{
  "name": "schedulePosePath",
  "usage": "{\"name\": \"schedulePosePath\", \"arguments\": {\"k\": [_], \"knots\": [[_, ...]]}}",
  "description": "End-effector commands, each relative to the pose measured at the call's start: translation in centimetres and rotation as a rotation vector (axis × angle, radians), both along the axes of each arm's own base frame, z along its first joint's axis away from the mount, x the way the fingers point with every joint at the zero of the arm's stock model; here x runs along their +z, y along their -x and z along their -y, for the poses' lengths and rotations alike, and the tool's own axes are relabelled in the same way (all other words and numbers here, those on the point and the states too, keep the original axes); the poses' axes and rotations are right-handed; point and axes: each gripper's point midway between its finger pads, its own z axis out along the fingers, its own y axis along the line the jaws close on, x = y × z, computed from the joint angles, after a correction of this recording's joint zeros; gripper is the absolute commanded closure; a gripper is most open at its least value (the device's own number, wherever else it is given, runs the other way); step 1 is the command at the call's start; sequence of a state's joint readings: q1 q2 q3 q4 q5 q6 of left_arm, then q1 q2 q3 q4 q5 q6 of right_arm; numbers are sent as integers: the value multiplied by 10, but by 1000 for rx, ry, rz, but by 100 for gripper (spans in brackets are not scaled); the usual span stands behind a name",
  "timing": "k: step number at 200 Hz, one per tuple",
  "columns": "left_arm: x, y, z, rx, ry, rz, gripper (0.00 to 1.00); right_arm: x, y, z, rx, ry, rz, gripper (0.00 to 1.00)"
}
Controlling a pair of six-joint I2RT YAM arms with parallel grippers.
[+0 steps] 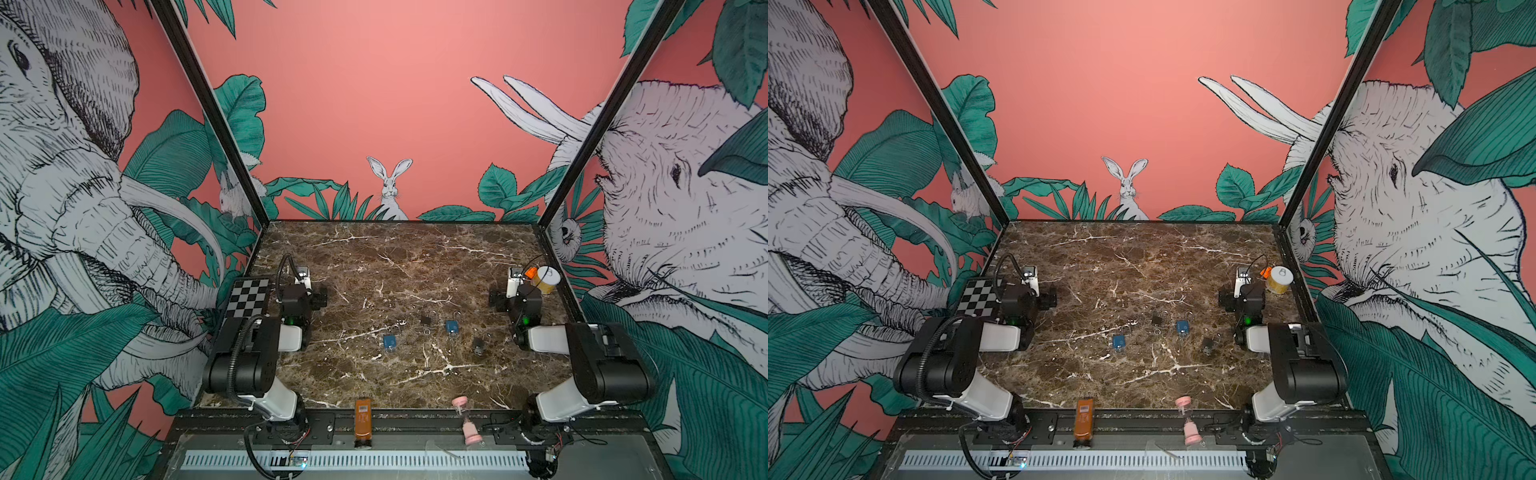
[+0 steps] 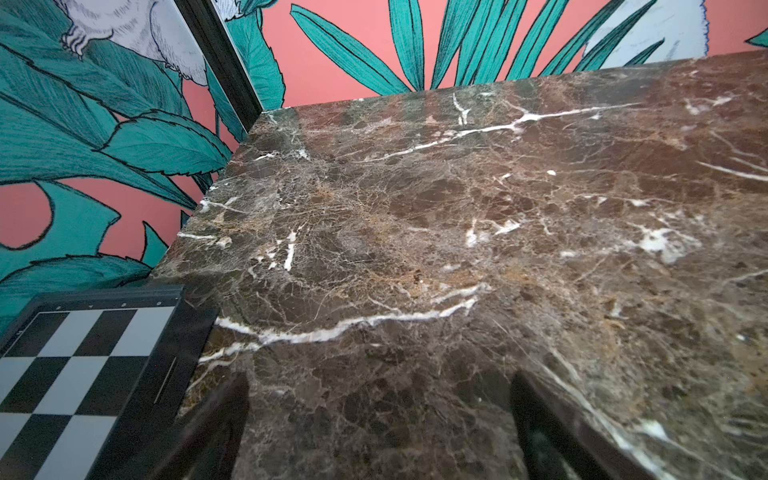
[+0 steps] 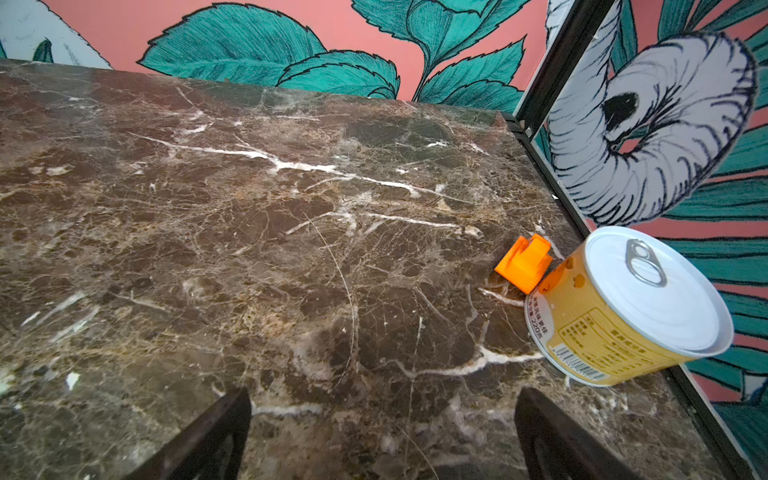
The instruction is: Lock with the key
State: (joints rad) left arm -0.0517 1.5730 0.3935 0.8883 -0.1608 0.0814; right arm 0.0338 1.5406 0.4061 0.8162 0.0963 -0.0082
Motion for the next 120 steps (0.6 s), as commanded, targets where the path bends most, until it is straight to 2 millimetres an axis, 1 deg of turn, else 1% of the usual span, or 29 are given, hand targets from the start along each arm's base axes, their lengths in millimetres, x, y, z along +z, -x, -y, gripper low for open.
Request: {"name": "schedulePosePath", "arguments": {"k": [1, 120], "knots": [[11, -3, 6, -18, -16, 27, 2, 9, -3, 0, 1, 3, 31, 2], [12, -4, 5, -15, -16, 29, 2, 10, -3, 0, 5, -4, 31, 2]]}}
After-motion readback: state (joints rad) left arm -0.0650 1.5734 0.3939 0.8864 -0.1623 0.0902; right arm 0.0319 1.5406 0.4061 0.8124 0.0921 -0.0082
